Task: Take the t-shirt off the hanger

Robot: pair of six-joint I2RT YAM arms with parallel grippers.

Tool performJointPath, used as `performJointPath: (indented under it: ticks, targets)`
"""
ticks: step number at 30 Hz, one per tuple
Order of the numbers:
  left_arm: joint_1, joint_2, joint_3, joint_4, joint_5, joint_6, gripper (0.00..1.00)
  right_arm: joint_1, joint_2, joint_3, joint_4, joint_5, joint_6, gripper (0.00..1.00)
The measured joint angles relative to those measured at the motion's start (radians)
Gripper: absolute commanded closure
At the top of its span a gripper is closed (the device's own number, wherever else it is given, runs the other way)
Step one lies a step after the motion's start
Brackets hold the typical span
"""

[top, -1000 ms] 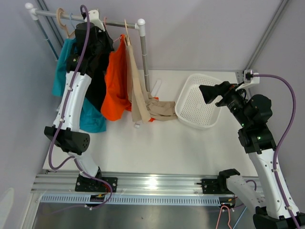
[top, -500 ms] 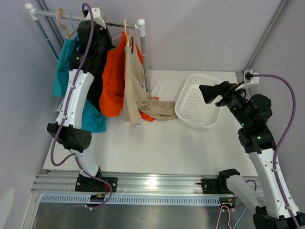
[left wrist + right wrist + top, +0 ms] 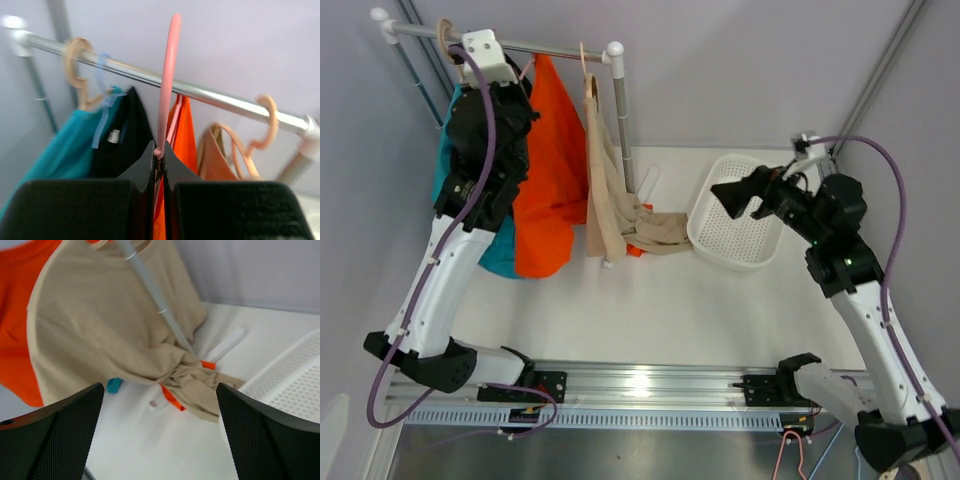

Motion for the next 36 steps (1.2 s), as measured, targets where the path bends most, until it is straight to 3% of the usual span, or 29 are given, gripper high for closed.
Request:
performJointPath:
  ticks: [6,11,15,25,36]
  targets:
    - [-0.05,0.021,0.154,-0.095,-0.274,-0.026,0.99,0.172,0.186,0.093,-0.006,-0.134,-0.087,0.02]
    - [-0.135,0.005,0.156,-0.179,-0.474,-0.05,0.99,0.352,0.241,0.115,0.013,-0.233,-0.151,0.0]
    - [-0.204,0.003,0.154,-0.233,-0.569,-0.054,0.99,0.548,0.319,0.225,0.005,-0.261,-0.225,0.01]
    - [-0.28,0.001,0.137,-0.318,-0.62,-0.09,0.99,0.742,0.462,0.299,0.08,-0.263,-0.304,0.0]
    - [-0.285,0.022,0.164,-0.505,-0.56,-0.274,0.99,0.851,0.664,0.383,0.177,-0.223,-0.343,0.01]
